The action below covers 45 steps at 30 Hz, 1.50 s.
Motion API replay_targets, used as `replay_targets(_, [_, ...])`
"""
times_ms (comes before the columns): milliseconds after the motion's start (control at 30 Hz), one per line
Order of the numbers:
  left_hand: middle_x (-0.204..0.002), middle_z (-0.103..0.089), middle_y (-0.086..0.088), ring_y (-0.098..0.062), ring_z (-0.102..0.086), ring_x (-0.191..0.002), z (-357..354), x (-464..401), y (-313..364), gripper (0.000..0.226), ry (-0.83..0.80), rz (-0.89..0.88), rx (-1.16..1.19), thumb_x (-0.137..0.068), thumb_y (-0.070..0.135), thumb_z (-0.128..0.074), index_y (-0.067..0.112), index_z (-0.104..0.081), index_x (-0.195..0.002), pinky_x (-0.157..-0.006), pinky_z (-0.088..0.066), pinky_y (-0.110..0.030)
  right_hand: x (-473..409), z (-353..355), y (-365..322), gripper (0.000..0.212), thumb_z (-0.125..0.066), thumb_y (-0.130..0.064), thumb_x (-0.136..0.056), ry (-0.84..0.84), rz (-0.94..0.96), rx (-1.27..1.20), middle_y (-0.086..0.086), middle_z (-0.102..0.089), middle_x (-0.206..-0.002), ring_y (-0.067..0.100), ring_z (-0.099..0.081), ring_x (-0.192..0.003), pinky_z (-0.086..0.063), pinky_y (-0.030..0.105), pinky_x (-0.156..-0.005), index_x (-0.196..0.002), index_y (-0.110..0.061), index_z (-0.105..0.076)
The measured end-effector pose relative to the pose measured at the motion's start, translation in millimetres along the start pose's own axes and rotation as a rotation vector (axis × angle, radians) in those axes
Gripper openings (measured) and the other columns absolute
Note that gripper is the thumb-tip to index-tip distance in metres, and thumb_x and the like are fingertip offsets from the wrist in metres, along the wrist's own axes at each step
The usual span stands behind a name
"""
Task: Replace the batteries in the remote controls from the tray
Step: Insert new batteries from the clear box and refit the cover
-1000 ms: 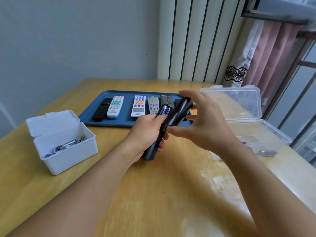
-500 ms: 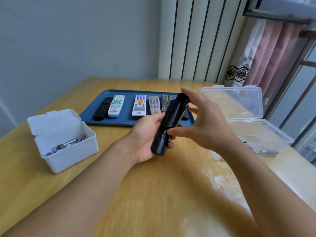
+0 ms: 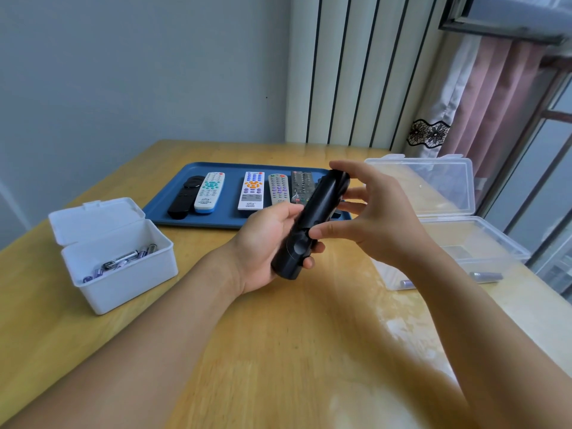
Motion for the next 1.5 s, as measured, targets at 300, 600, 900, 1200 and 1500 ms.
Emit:
replay_targets(300, [-0.099,-0.074,-0.012,-0.018,-0.058,-0.061,-1.8,5.8,11.4,0.029,0.081,-0.239,-0.508,-0.103,0.03,-0.053,0.033,-0.056,-0.132,-0.044,-0.042,-0.024,-2.5,9.8,7.1,0.086,-0.095,-0.006,-0.057,0.026,-0.01,-0.112,-0.005,-0.064,-0.113,0.018,-0.07,-0.09,-0.062,0.031,-0.074,-0.133,-0.022,-0.058])
replay_targets(600, [-0.069,-0.067,0.016,-0.002,-0.052,-0.052,4.4,11.6,27.6,0.009,0.274,-0.563,-0.964,-0.099,0.028,-0.059,0.023,-0.066,-0.097,-0.056,-0.047,-0.027,-3.3,25.6,2.9,0.047,-0.085,-0.009,-0.063,0.058,-0.013,-0.328,0.007,-0.074,-0.094,0.02,-0.076,-0.078,-0.056,0.021,-0.072,-0.108,-0.015,-0.073])
replay_targets(900, [-0.053,-0.06,0.022,-0.002,-0.046,-0.047,-1.1,14.0,28.5,0.017,0.185,-0.455,-0.977,-0.099,0.029,-0.06,0.021,-0.067,-0.086,-0.054,-0.042,-0.025,-2.1,39.5,0.8,0.037,-0.087,-0.016,-0.053,0.036,0.012,-0.251,-0.002,-0.076,-0.077,0.015,-0.072,-0.067,-0.058,0.025,-0.069,-0.089,-0.019,-0.077])
replay_targets(1200, [-0.069,-0.066,0.011,0.0,-0.05,-0.051,-3.8,11.6,24.2,0.012,0.165,-0.491,-0.97,-0.102,0.028,-0.055,0.019,-0.062,-0.095,-0.053,-0.039,-0.018,1.8,37.6,-7.8,0.043,-0.088,-0.02,-0.059,0.108,0.13,-0.152,-0.004,-0.076,-0.089,0.014,-0.075,-0.085,-0.061,0.026,-0.077,-0.1,-0.019,-0.075])
replay_targets(1500, [-0.075,-0.071,-0.005,-0.013,-0.047,-0.048,0.7,8.9,24.2,0.014,0.172,-0.465,-0.803,-0.101,0.026,-0.057,0.016,-0.065,-0.095,-0.047,-0.038,-0.023,-2.4,37.7,1.9,0.043,-0.084,-0.009,-0.067,0.089,0.075,-0.229,0.001,-0.076,-0.086,0.011,-0.074,-0.076,-0.055,0.02,-0.071,-0.109,-0.008,-0.073])
Point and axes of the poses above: each hand's wrist, its own x-axis away from the middle knuckle, its own z-axis out of the back of the hand, y = z × x, the point moved 7 cm from there along -x, towards the middle knuckle
